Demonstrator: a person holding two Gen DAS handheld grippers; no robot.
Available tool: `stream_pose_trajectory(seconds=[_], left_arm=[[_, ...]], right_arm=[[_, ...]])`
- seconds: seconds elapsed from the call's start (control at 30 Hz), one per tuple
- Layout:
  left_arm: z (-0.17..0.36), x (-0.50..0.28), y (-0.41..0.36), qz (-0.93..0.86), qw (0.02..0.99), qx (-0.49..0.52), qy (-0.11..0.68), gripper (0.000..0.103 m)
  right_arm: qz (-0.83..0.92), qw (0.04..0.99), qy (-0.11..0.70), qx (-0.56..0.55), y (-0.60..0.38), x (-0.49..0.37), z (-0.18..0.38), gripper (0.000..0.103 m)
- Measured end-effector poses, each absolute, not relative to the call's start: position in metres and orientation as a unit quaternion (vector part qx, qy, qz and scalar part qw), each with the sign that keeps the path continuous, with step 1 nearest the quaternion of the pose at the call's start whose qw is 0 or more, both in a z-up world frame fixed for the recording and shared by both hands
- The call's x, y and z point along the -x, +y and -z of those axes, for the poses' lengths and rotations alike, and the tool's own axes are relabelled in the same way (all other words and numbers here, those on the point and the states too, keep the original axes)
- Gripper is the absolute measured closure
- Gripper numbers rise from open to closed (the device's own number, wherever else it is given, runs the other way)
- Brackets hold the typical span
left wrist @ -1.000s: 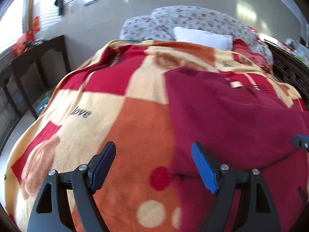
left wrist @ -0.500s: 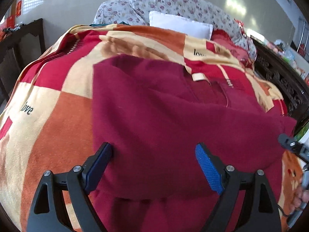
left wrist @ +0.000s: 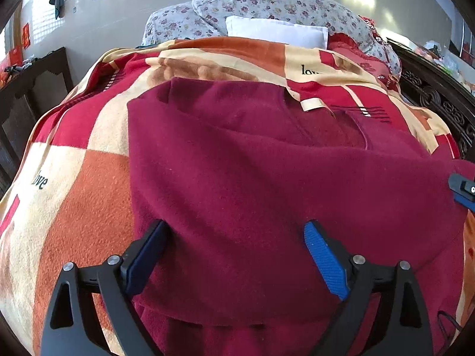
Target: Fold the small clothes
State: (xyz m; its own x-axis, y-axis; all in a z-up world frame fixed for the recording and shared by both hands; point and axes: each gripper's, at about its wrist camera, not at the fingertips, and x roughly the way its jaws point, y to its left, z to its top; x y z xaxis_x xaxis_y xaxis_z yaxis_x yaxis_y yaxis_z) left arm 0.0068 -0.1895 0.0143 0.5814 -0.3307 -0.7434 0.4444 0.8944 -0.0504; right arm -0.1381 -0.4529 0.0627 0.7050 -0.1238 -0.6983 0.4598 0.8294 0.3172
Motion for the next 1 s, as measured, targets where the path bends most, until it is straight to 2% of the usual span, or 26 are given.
stream_pose_trajectory(seconds=[0.27,0.37,0.53,0.73,0.9,1.0], left_arm=[[-0.010,-0.008,-0.189,0.228,0.884,-0.070,0.403,0.004],[-0.008,-0.009,-0.189,0.234,0.882,-0.068,0.404,0.001],[-0.006,-0.010,-0.190,0.236,0.881,-0.069,0.404,0.000],[-0.005,-0.009,-0.190,0.237,0.881,-0.067,0.404,0.000],[-0.005,-0.009,-0.190,0.237,0.881,-0.068,0.404,0.000],[-0.005,-0.009,-0.190,0.237,0.881,-0.068,0.404,0.000]], right_arm=[[0.164,0.891,0.340,-0.252,-0.467,0.164,-0.071,0.035],[0.191,0.885,0.331,-0.267,-0.485,0.185,-0.075,0.025],[0.243,0.869,0.307,-0.302,-0.533,0.224,-0.077,0.024],[0.268,0.837,0.260,-0.399,-0.600,0.253,-0.064,0.024],[0.270,0.807,0.174,-0.495,-0.641,0.291,-0.056,0.022],[0.278,0.789,0.150,-0.527,-0.657,0.311,-0.053,0.022]])
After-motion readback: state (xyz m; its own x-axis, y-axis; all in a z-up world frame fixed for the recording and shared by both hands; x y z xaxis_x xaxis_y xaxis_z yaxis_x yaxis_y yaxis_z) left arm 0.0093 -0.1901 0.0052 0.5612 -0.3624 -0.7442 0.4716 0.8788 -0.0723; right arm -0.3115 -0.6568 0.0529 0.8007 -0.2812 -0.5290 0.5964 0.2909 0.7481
